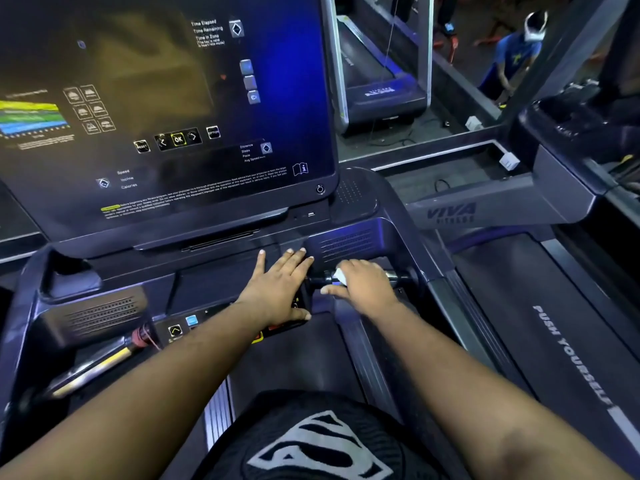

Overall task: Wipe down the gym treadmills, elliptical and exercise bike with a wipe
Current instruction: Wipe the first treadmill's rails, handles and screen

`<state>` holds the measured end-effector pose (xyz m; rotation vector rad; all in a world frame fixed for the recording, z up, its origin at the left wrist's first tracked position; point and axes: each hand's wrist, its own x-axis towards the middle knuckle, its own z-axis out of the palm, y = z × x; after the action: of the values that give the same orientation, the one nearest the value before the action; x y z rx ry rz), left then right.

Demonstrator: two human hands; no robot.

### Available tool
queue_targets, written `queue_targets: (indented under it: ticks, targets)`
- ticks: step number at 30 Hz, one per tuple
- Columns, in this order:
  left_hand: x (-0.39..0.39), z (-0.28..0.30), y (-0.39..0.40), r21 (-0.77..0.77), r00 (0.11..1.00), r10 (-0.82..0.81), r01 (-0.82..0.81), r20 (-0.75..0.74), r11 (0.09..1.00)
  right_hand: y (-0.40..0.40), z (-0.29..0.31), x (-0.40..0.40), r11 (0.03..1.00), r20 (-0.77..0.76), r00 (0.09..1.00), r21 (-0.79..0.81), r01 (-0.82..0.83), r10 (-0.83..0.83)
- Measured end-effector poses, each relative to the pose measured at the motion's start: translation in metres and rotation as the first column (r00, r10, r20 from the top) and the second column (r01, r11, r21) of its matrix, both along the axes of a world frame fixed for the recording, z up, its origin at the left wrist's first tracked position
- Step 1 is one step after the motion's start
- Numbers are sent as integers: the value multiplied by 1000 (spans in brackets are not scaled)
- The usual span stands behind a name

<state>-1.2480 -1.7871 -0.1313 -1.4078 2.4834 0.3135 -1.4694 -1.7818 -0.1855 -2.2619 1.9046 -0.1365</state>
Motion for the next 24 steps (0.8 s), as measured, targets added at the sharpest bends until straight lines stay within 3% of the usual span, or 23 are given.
queue_targets:
  ticks: [2,8,11,13,16,20,24]
  targets:
    - [0,0,1,0,1000,5,-5,-2,1000,-4,0,-1,999,-21,999,17,-29,30]
    - [1,-2,2,-8,999,23,-23,-27,1000,57,-42,-6,983,-31,999,-180,-36,31]
    - [-1,-1,1,7,999,22,-21,-29,1000,41,-33,-5,985,59,997,-168,-38,49]
    - [0,-2,0,0,999,23,-23,-35,1000,22,-16,4,986,121,982,-102,-130,142]
    - [-1,-1,1,7,999,25,-25,-30,1000,14,-10,17,958,147,953,-151,-243,265]
    - [-1,-1,1,3,999,36,-36,-35,999,27,-30,4,956,308,931,-272,-111,196]
    - [-1,-2,2,9,999,38,-38,-38,999,24,-30,-4,967,204,965,-225,-121,168]
